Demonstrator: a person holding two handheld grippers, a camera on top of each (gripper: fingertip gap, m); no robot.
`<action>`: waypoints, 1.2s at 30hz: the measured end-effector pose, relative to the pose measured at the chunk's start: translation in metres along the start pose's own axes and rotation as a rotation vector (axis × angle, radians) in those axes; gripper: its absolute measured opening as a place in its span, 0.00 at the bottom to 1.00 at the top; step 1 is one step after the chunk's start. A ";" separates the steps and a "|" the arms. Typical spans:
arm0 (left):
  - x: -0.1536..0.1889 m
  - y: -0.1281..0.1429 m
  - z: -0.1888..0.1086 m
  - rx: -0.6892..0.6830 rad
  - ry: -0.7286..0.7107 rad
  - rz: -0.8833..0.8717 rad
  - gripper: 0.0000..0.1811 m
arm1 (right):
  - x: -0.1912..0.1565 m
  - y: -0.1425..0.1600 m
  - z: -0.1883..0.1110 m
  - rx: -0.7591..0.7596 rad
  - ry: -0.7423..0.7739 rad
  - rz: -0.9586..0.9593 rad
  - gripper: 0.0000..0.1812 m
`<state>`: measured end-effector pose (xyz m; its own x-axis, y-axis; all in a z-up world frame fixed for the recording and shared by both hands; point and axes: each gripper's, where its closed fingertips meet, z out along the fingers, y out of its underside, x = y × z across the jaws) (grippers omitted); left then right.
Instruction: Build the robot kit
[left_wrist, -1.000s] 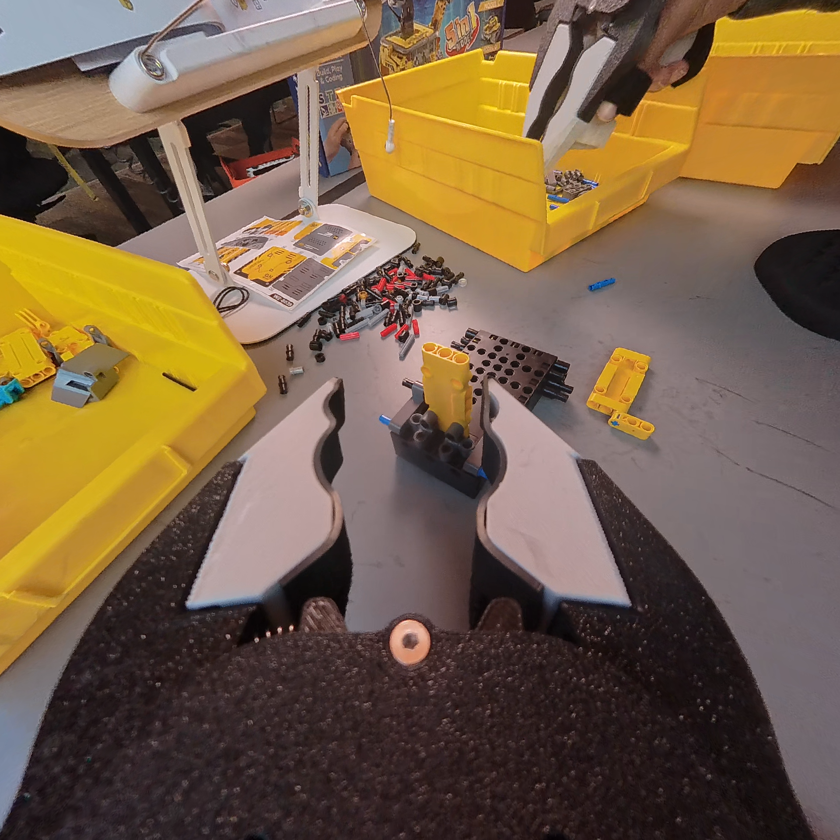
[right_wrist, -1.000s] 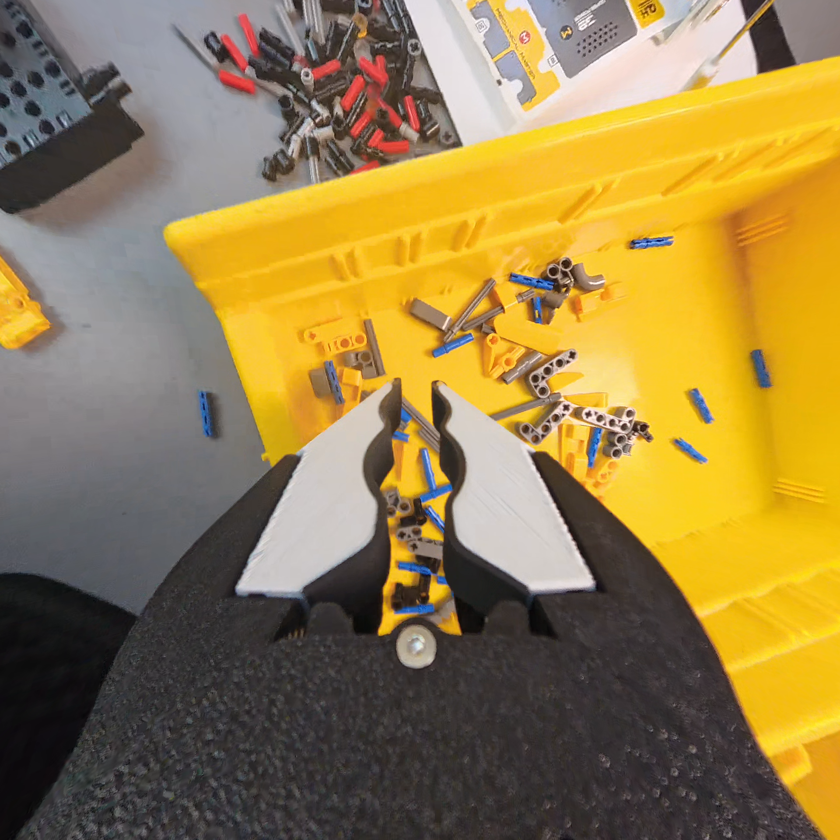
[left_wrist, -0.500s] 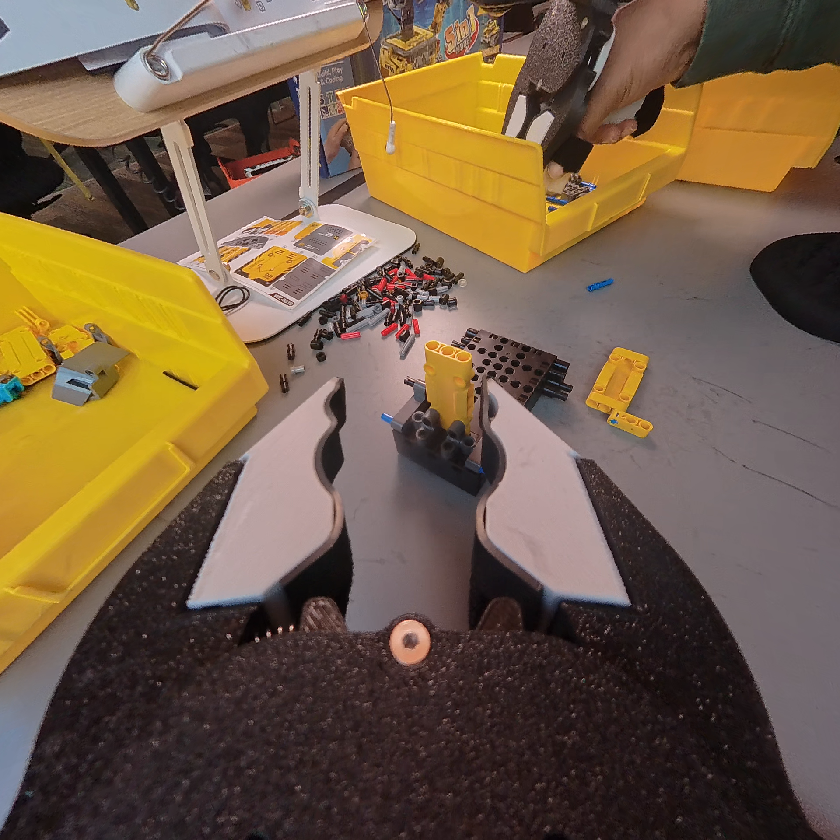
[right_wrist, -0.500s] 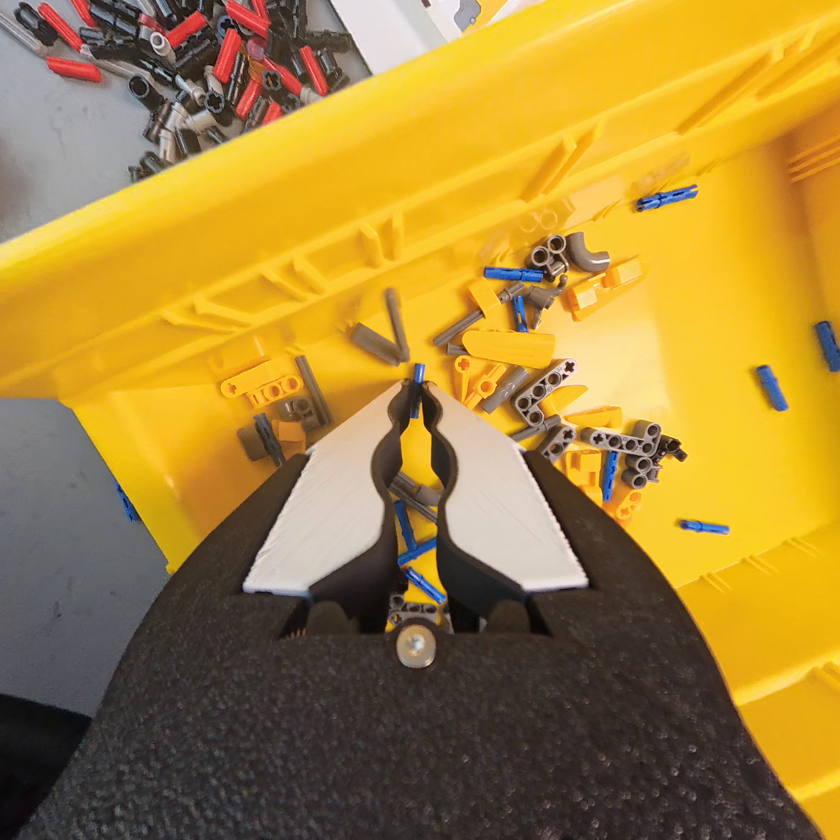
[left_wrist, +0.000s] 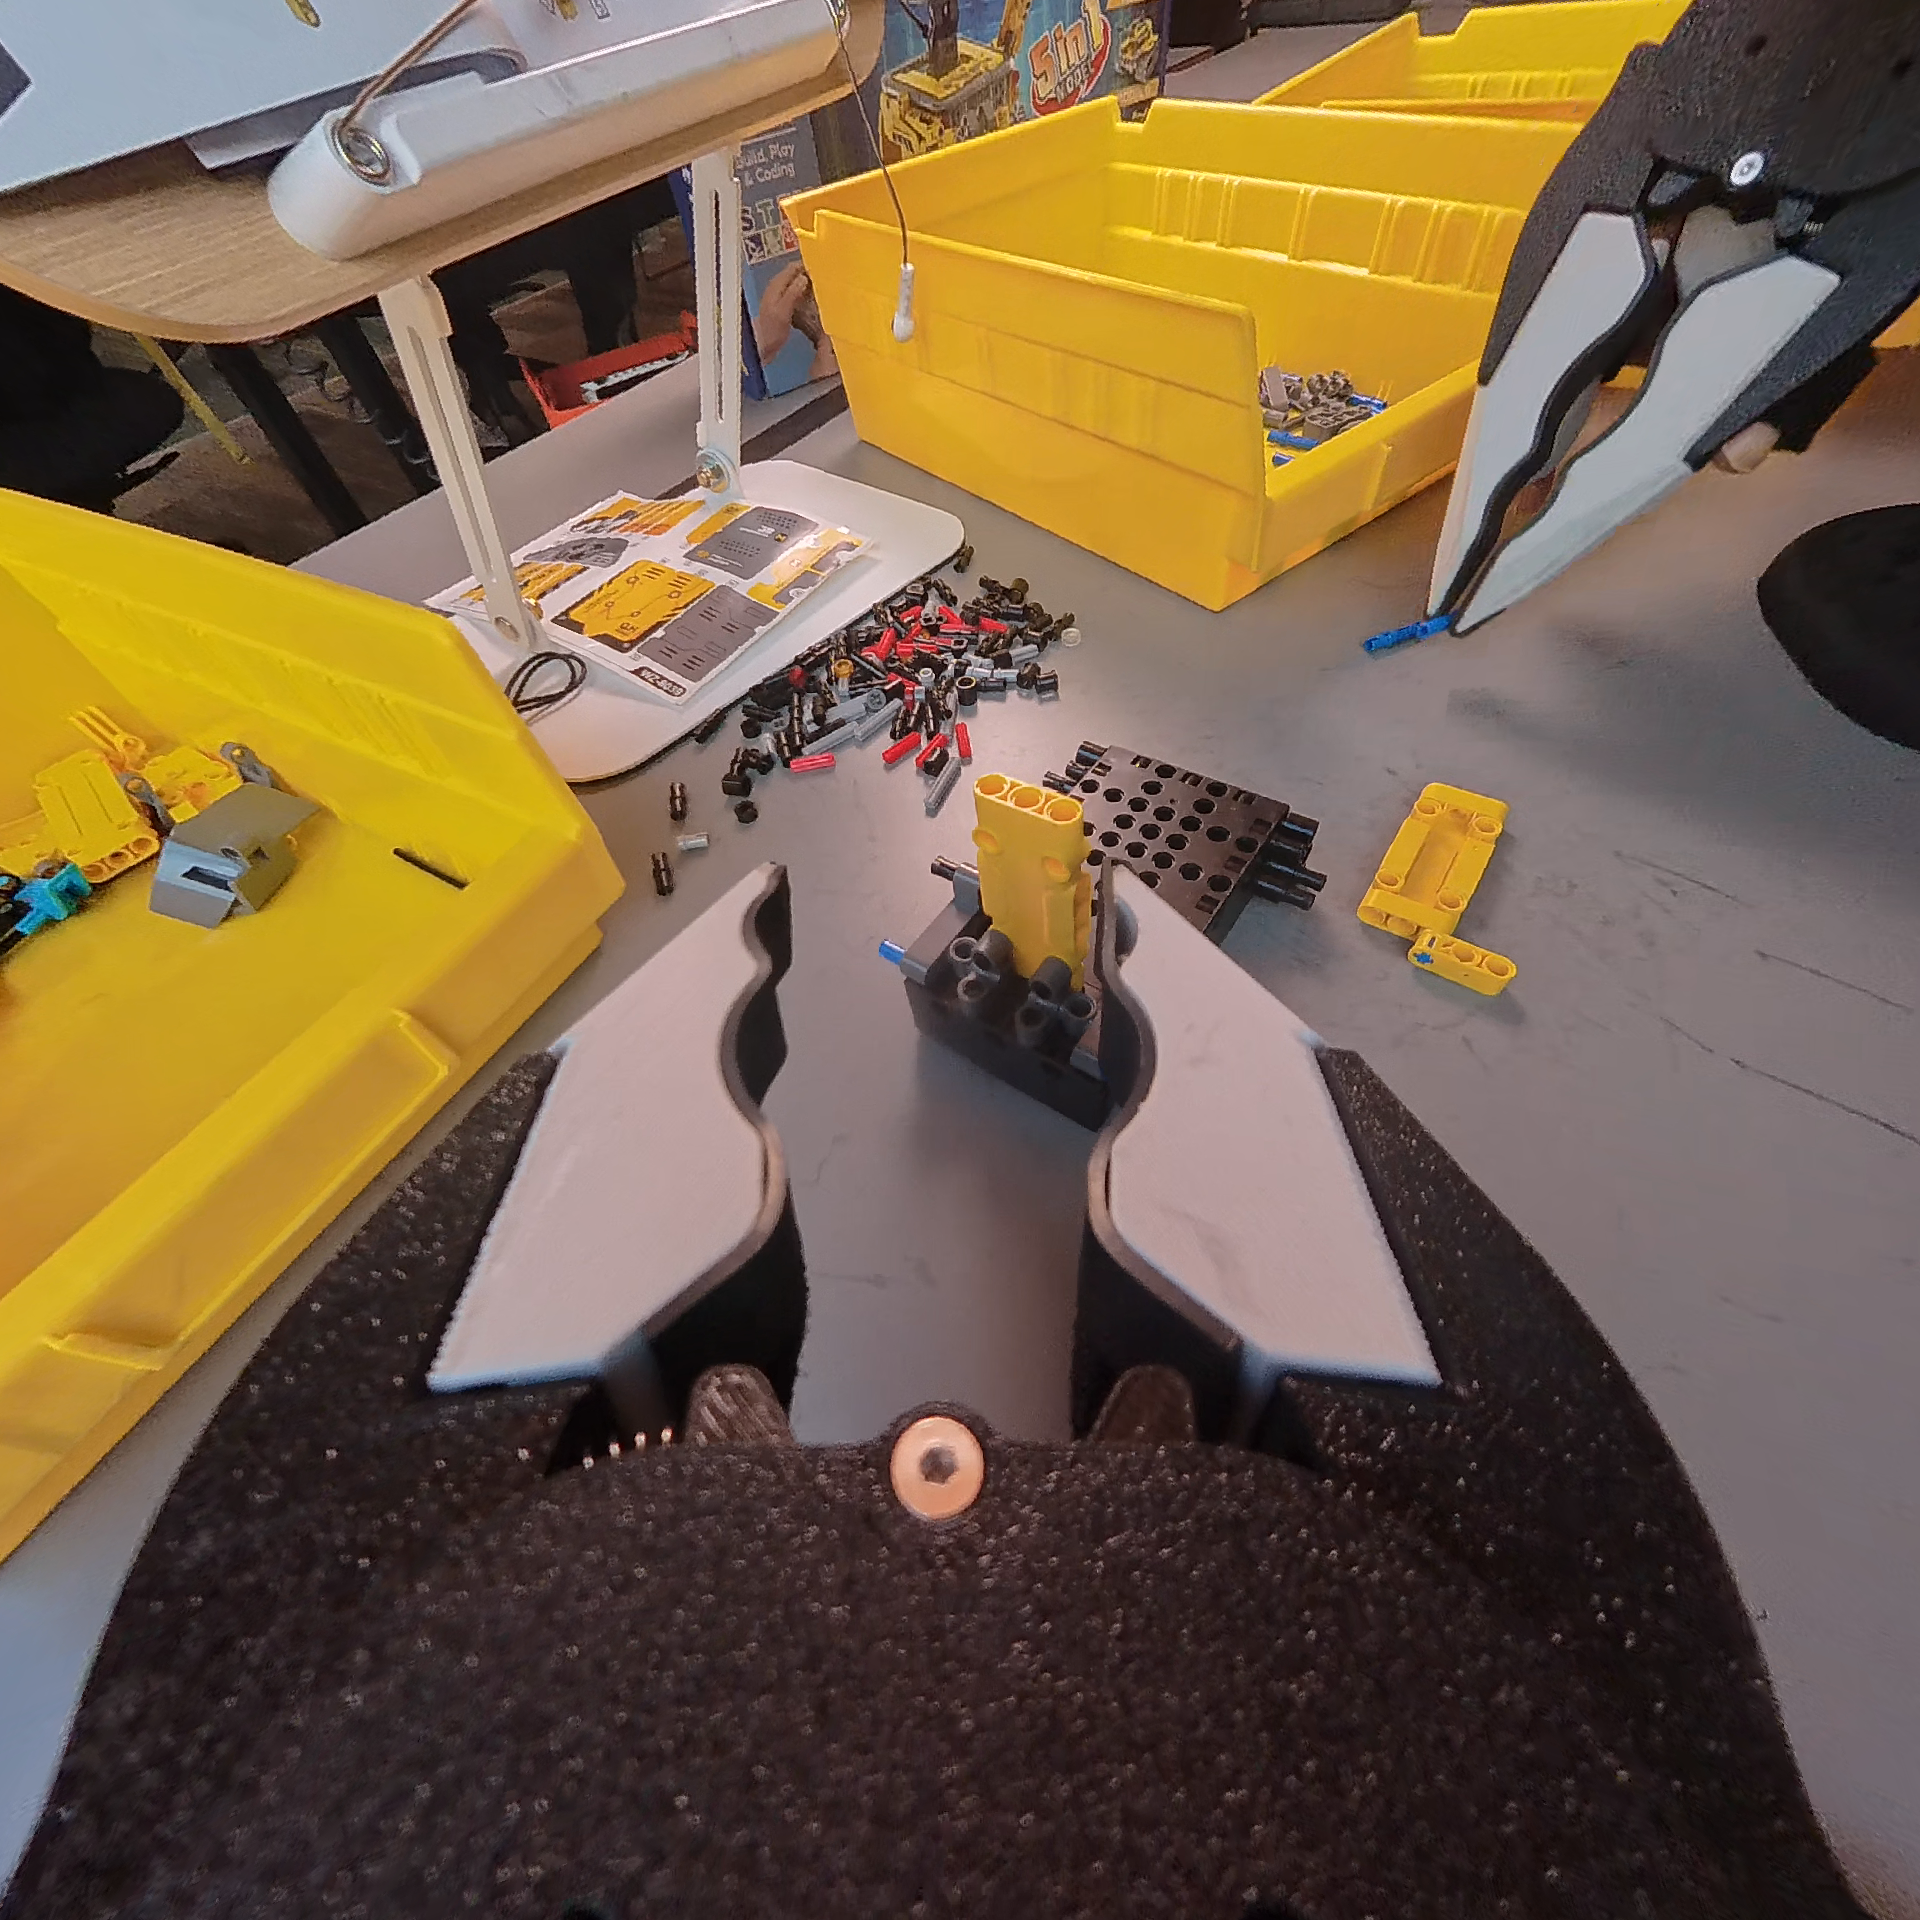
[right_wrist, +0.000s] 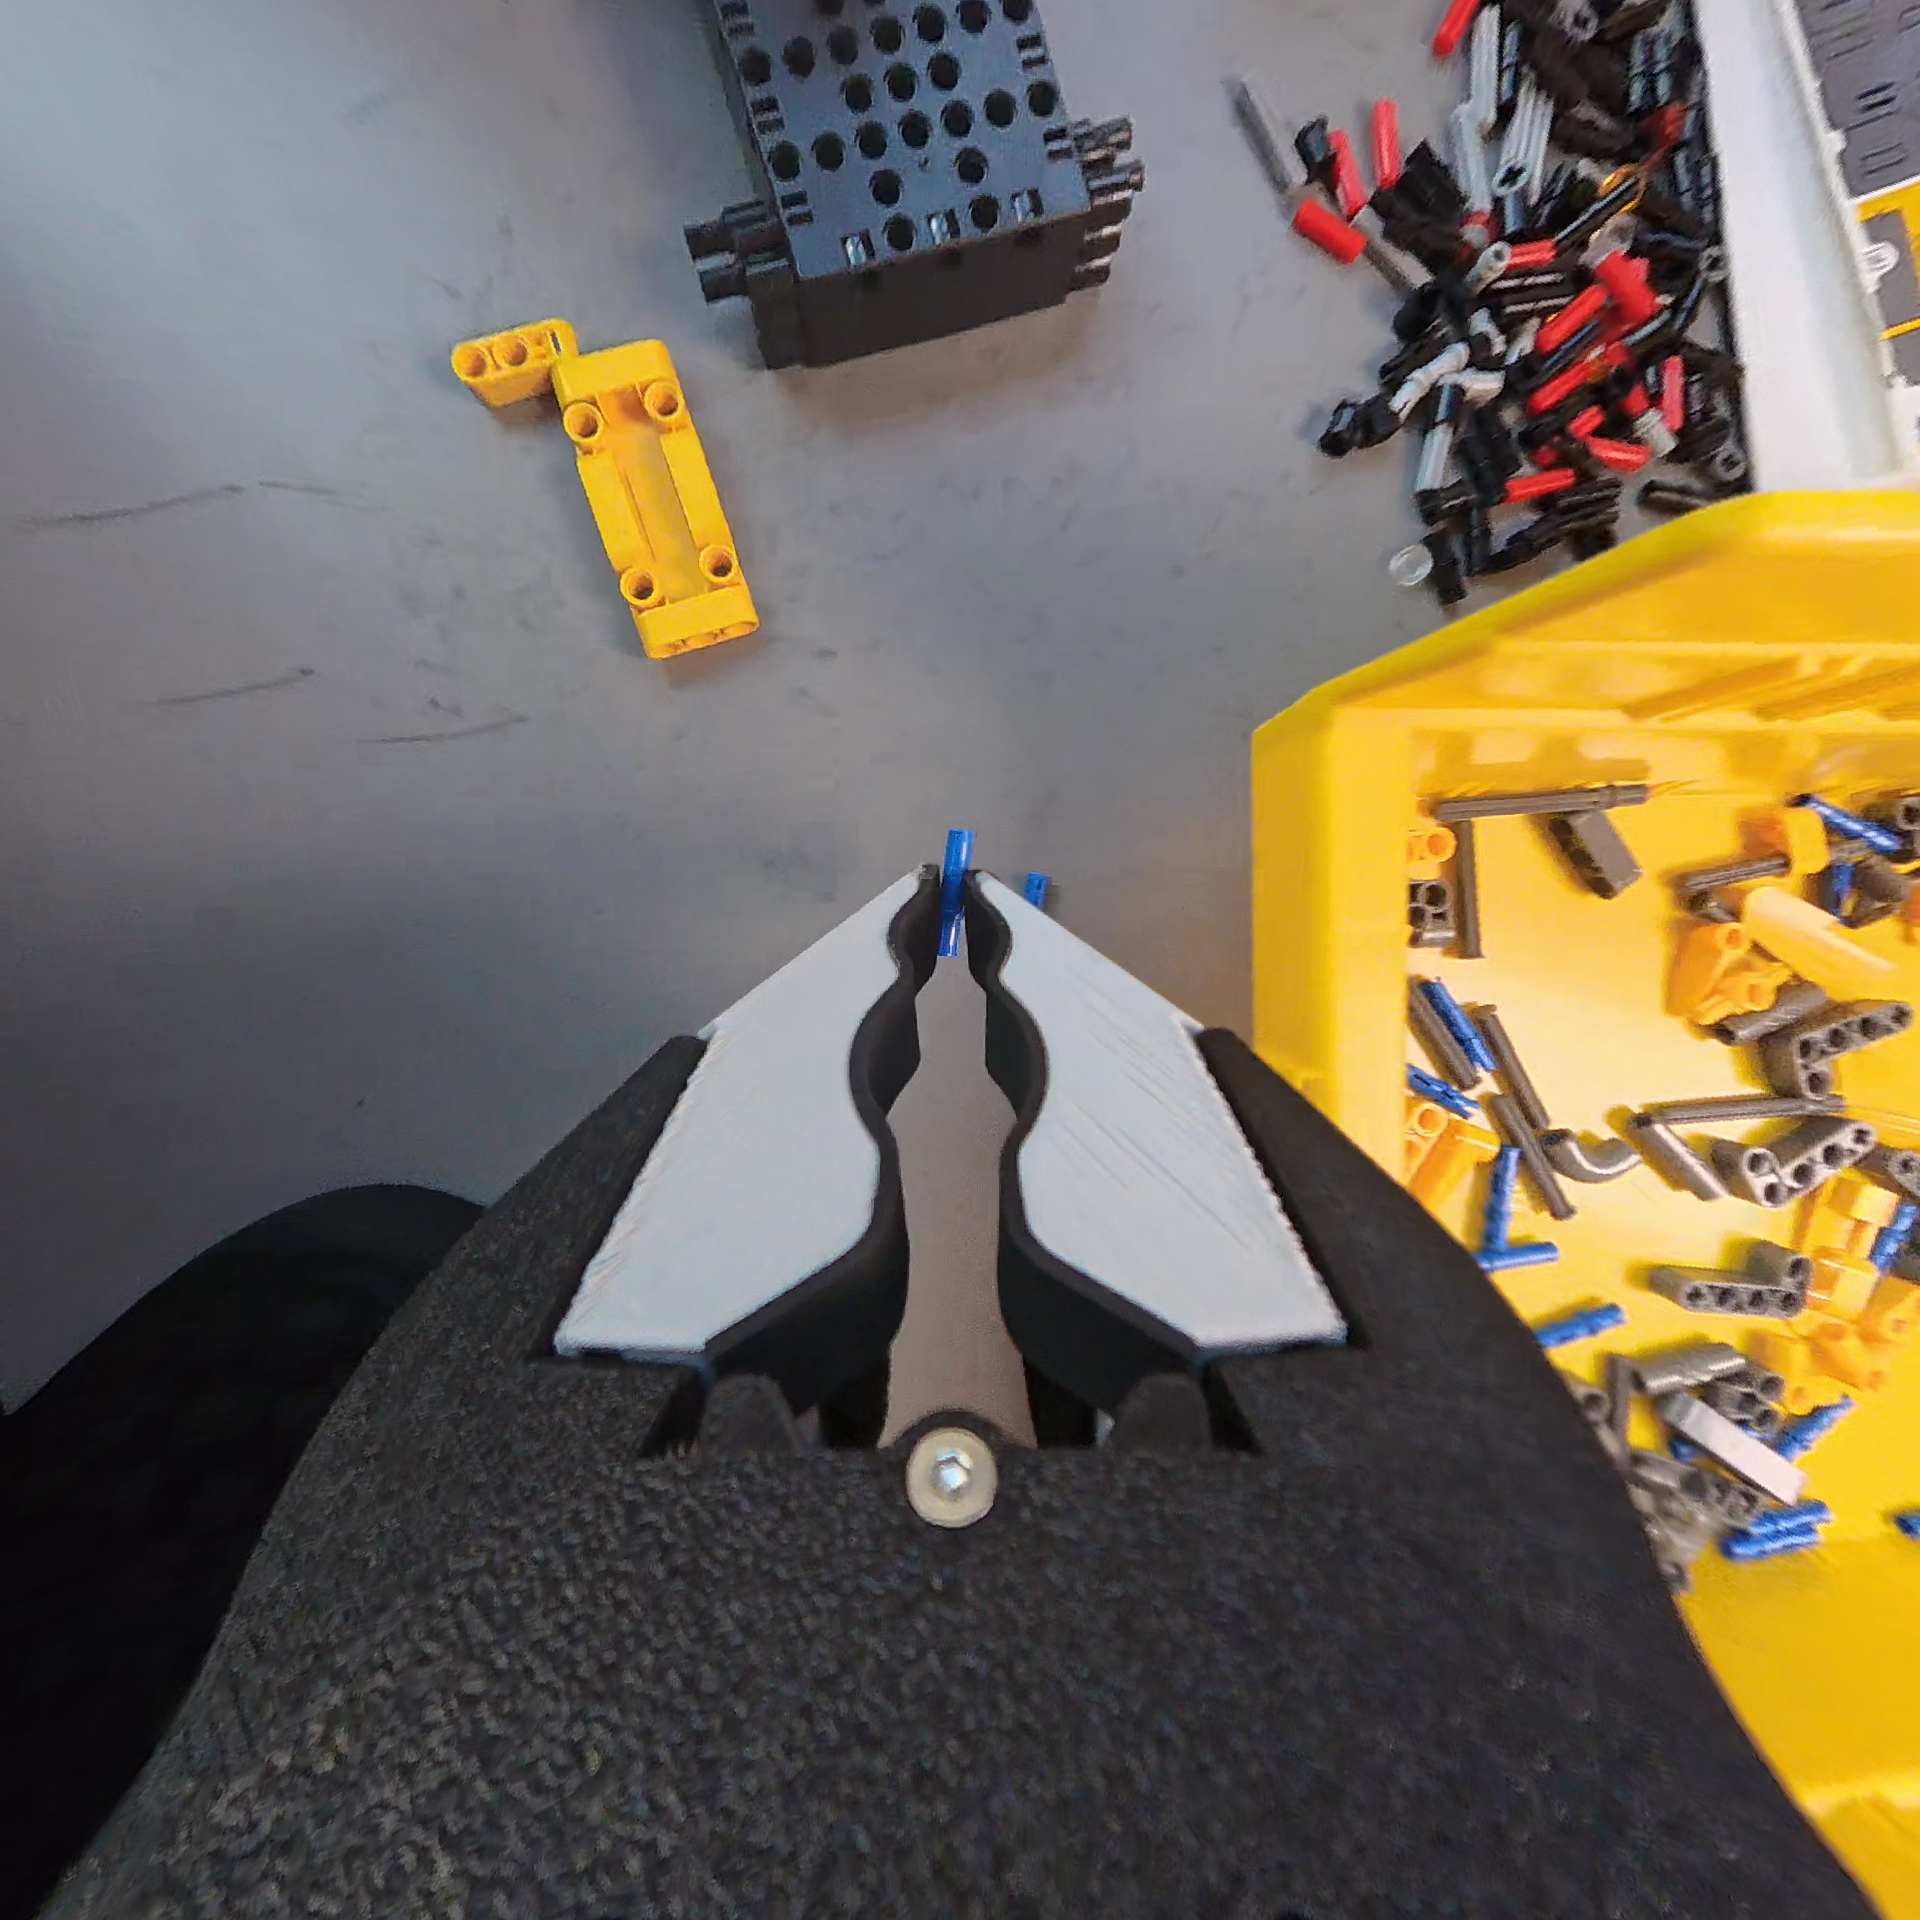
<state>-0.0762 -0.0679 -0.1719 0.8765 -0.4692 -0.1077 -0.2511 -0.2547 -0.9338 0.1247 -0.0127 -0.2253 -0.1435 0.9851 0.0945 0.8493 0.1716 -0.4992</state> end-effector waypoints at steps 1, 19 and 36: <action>0.000 0.000 0.000 0.000 -0.006 0.004 0.32 | -0.002 0.004 0.005 -0.004 0.002 0.005 0.02; -0.013 -0.005 -0.005 0.041 -0.076 -0.024 0.34 | 0.004 0.013 0.013 0.031 0.060 0.025 0.05; -0.018 -0.006 -0.007 0.051 -0.110 -0.027 0.34 | 0.044 -0.063 -0.067 0.610 0.360 0.085 0.21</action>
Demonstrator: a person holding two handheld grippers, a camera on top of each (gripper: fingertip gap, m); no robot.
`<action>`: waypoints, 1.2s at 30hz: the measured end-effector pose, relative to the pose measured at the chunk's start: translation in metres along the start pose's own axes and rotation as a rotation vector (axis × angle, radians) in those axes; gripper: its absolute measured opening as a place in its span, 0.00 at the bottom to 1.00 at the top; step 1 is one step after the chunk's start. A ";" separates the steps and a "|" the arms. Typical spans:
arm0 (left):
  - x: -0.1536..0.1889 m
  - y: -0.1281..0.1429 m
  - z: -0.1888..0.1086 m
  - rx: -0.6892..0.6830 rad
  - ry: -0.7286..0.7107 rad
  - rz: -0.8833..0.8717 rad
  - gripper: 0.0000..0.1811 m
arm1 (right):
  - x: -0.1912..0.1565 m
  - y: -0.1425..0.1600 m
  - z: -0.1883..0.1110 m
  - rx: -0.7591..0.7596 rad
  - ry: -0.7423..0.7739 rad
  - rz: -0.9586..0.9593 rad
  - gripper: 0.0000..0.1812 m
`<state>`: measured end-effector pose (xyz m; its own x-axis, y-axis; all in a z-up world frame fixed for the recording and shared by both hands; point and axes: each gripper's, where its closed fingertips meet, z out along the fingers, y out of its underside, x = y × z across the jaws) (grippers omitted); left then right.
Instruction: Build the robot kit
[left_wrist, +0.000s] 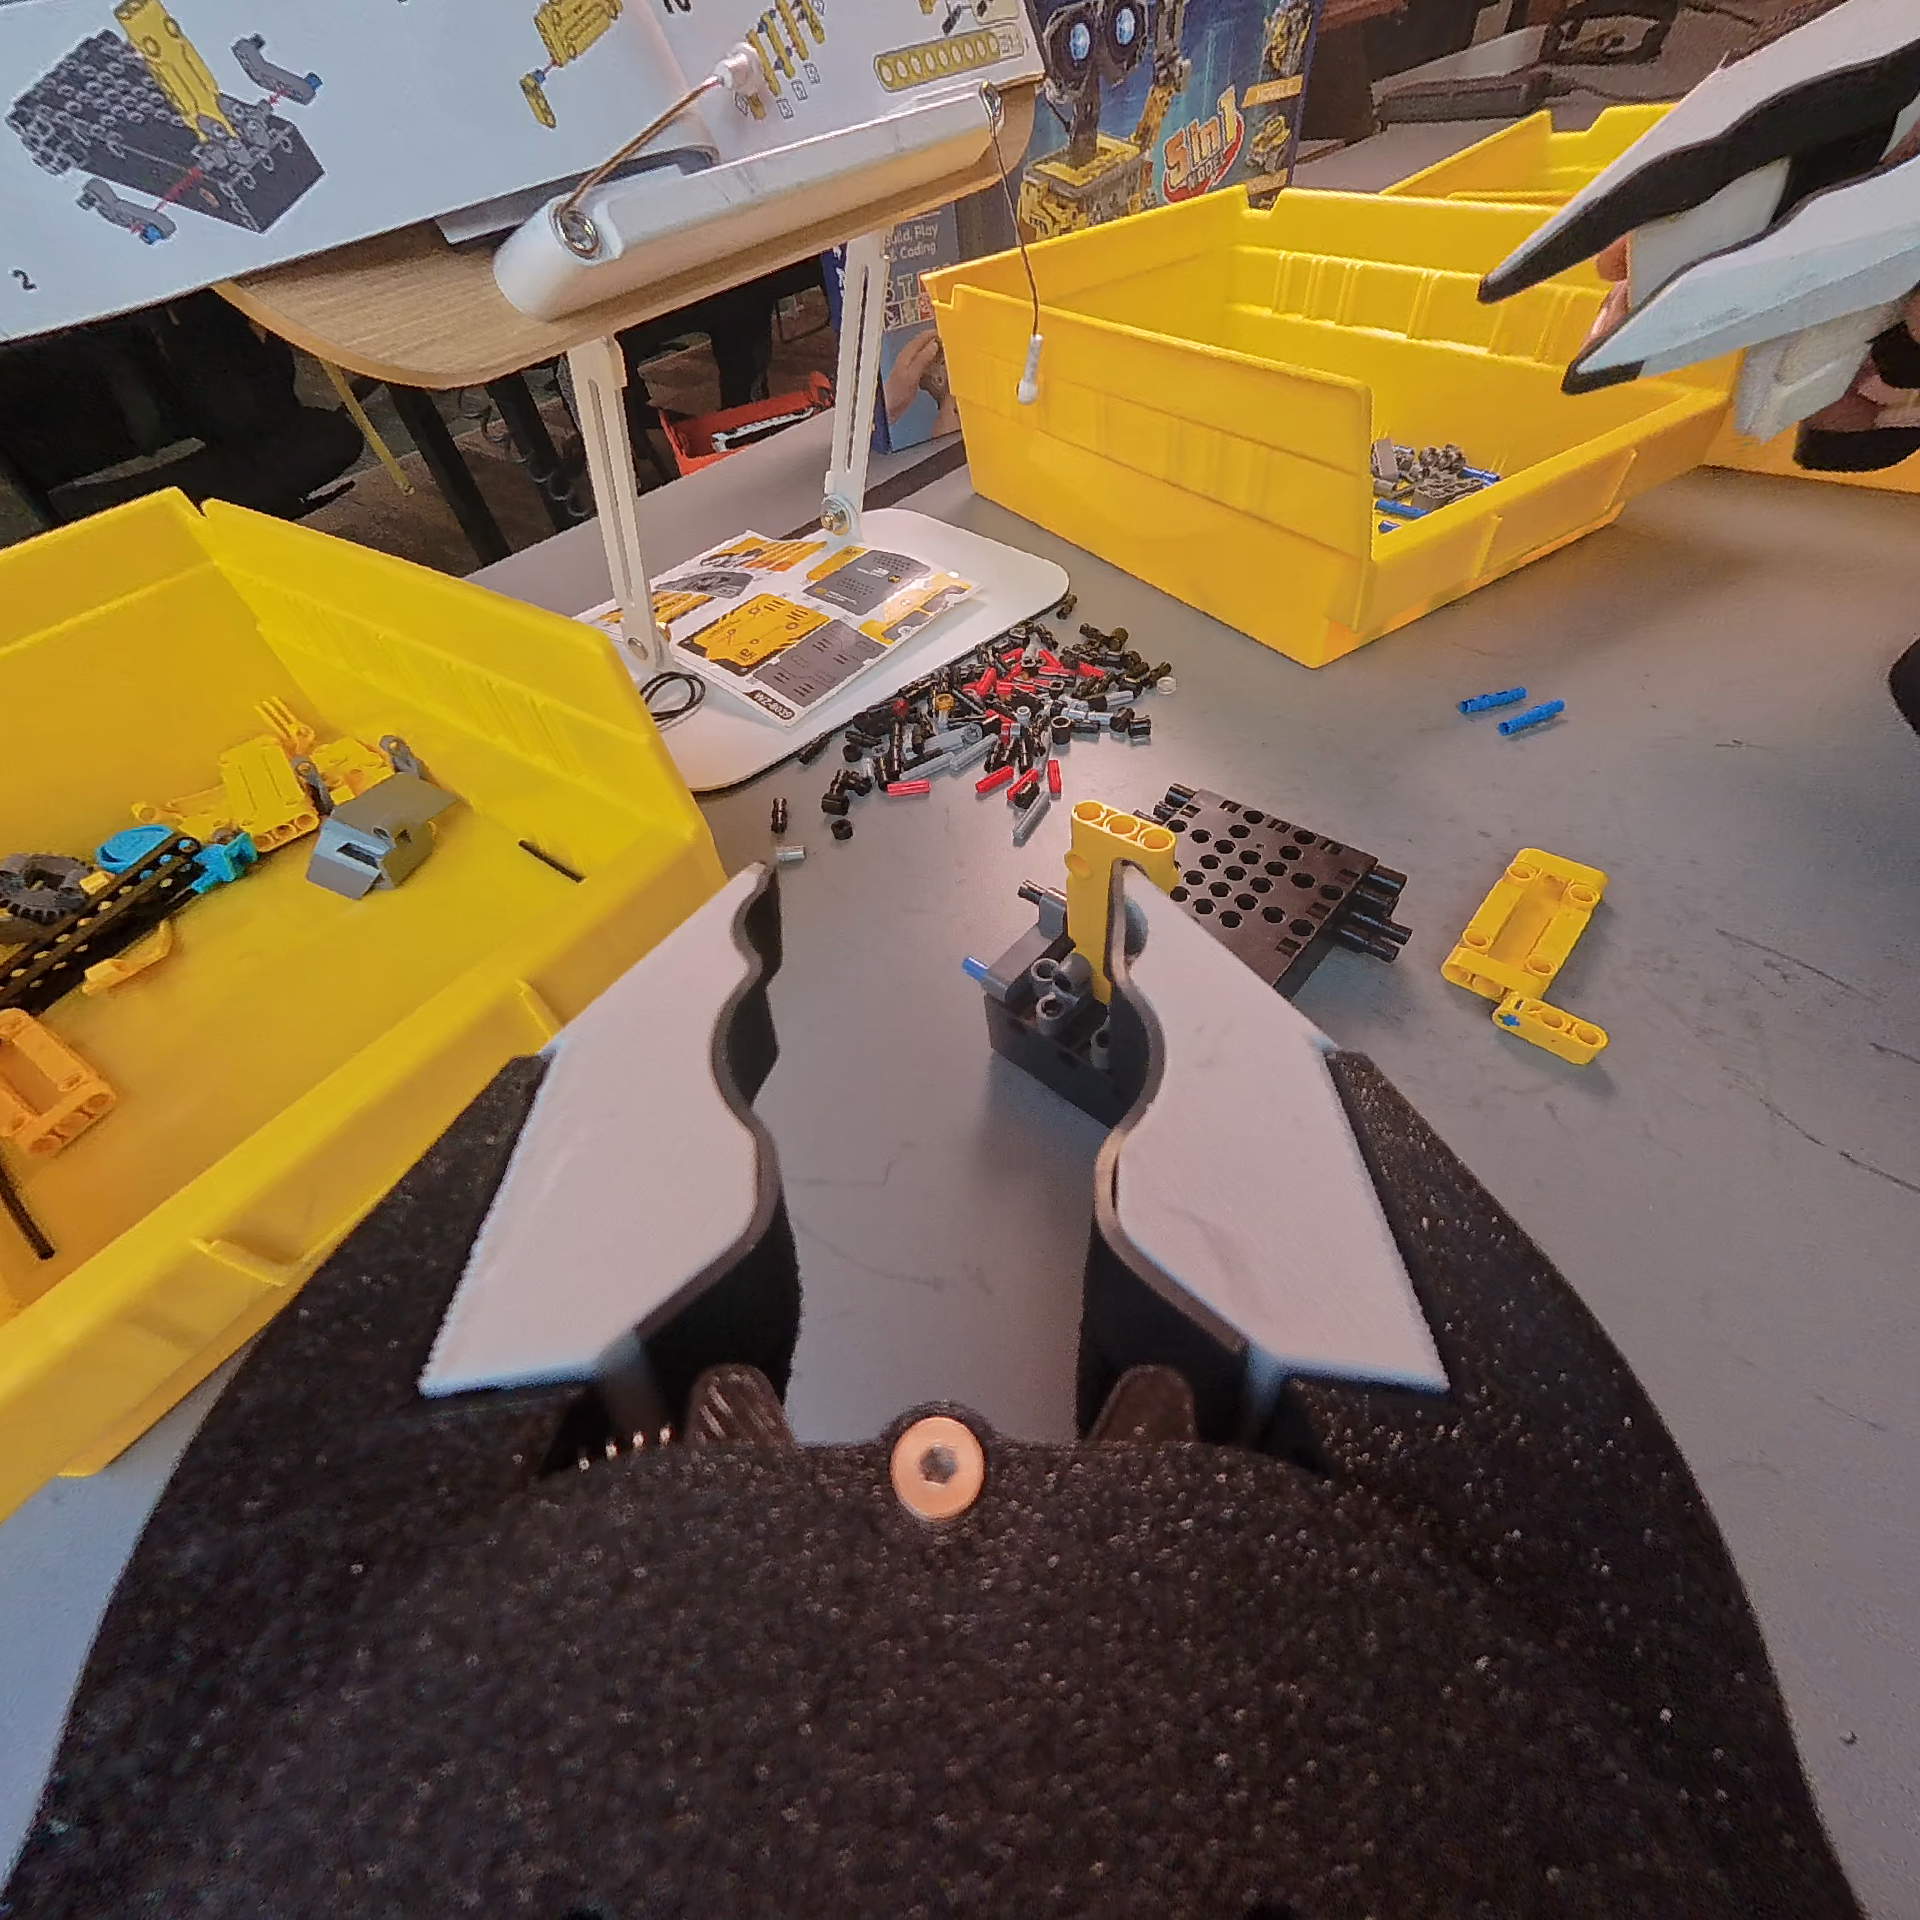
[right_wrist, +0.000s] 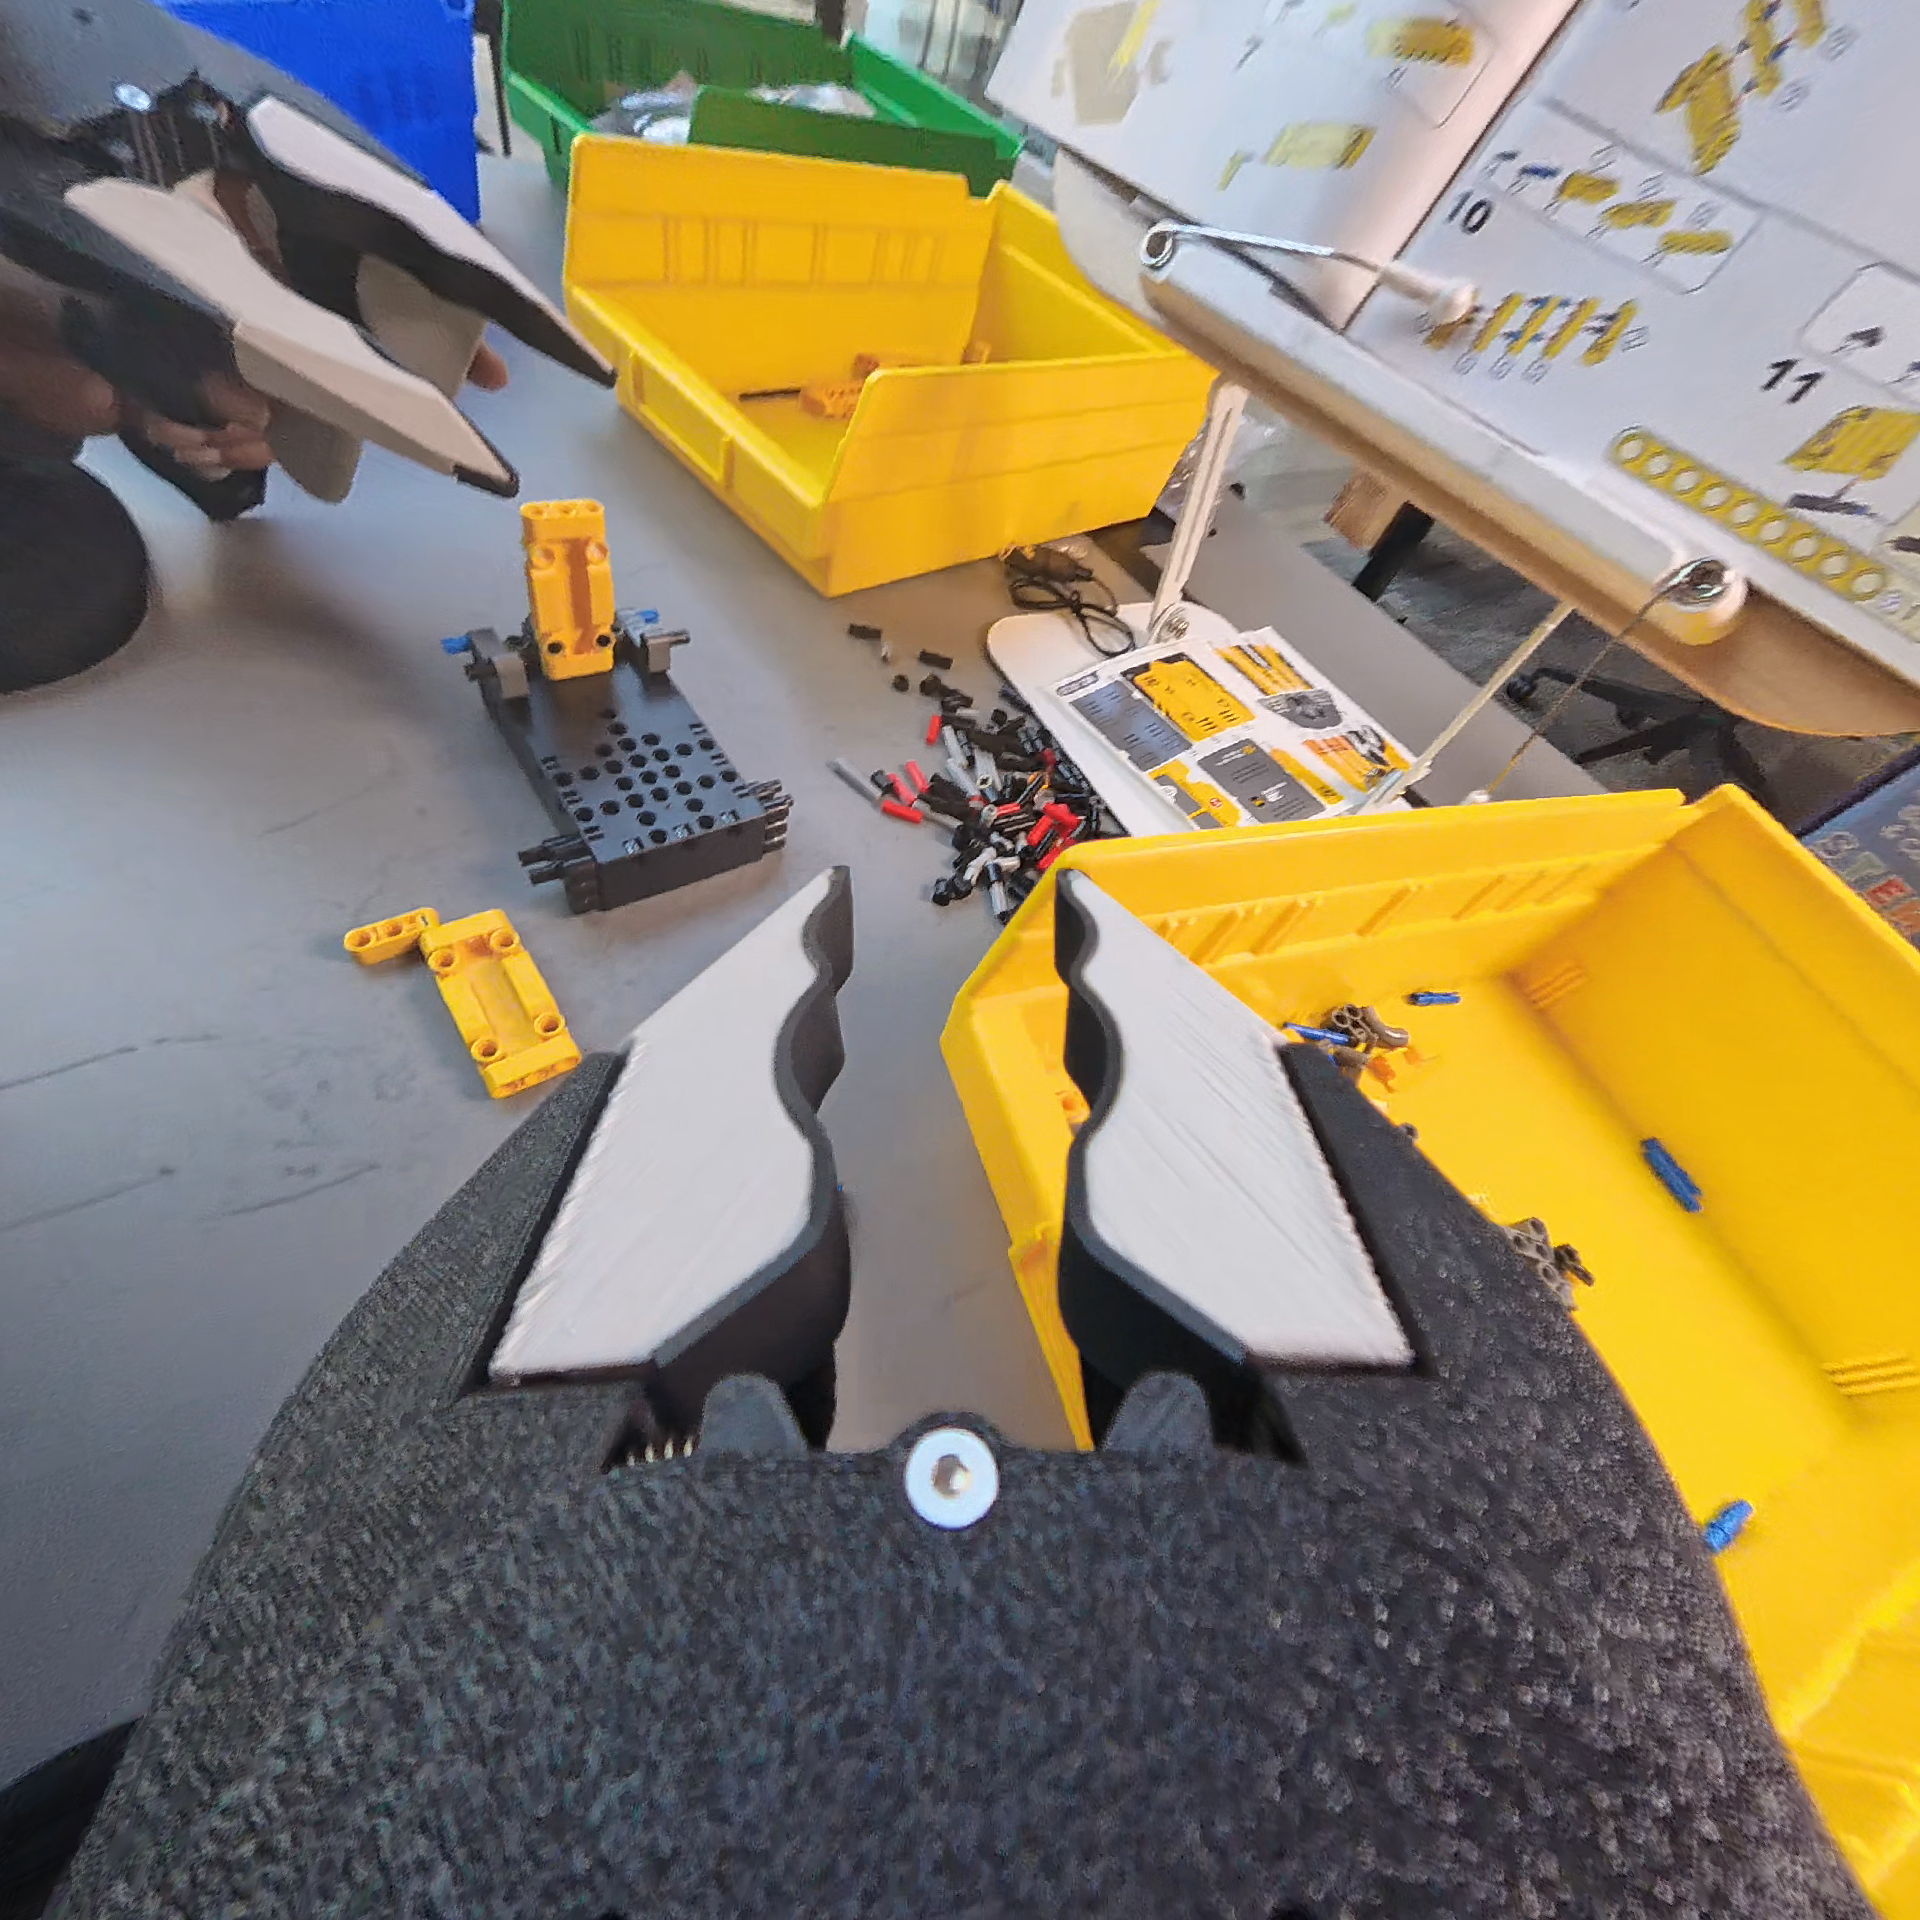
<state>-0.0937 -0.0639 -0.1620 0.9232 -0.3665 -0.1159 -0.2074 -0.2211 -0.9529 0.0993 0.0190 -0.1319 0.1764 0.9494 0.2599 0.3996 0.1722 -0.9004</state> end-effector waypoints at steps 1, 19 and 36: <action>-0.001 0.000 0.000 0.001 -0.005 0.000 0.34 | 0.004 -0.003 -0.001 0.031 0.025 0.019 0.22; -0.015 -0.005 -0.006 0.036 -0.083 -0.005 0.35 | 0.026 -0.018 -0.005 0.346 0.286 0.112 0.24; -0.030 -0.043 -0.047 0.133 -0.255 0.000 0.35 | 0.045 0.006 -0.009 0.250 0.372 0.196 0.30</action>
